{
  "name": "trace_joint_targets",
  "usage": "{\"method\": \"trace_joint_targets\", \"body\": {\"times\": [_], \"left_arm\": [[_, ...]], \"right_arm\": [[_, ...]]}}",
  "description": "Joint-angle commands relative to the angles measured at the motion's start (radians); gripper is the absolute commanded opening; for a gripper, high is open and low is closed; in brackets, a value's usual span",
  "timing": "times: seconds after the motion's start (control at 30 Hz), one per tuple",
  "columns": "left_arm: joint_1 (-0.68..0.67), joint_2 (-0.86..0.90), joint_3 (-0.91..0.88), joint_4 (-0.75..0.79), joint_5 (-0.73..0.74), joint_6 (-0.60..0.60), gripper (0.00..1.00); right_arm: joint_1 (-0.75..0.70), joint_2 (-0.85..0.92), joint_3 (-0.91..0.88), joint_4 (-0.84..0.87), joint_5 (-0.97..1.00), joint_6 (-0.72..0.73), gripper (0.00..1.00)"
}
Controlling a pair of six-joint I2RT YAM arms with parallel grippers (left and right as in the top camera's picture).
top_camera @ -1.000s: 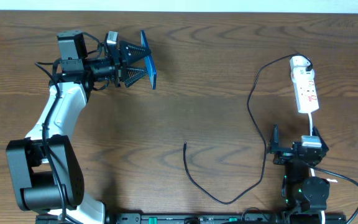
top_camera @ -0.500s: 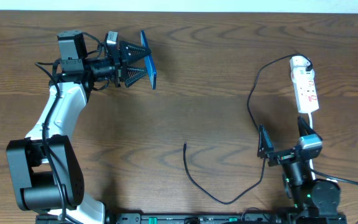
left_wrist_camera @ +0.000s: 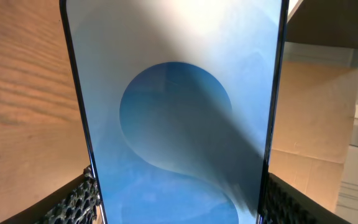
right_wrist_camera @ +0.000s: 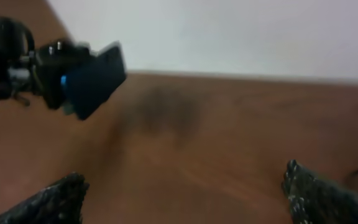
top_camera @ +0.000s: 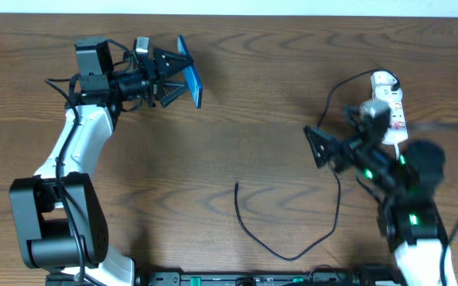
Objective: Plug charger to phone and switch on socket
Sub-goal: 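Move the right gripper toward the phone while left brings it center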
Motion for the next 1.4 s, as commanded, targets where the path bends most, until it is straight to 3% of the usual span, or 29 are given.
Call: {"method": "trace_joint_targets", "body": {"times": [0.0, 0.3, 0.43, 1.37], "left_arm": [[-0.031, -0.026, 0.015, 0.039, -0.024, -0.062, 0.07], [-0.105, -0.026, 0.015, 0.059, -0.093, -0.121, 0.07], [-0.114, -0.026, 0.015, 0.059, -0.119, -0.135, 0.07], [-0.268, -0.026, 0.015, 0.063, -0.206, -0.217, 0.07]], "right_arm": [[0.047, 0.15, 0.077, -0.005, -0.115, 0.039, 0.99], [0.188, 0.371, 0.166, 0.097, -0.076, 0.035, 0.99], [0.232, 0.372, 0.167, 0.107, 0.018, 0.034, 0.99], [0.276, 0.372, 0.166, 0.122, -0.004, 0.047, 0.99]]}}
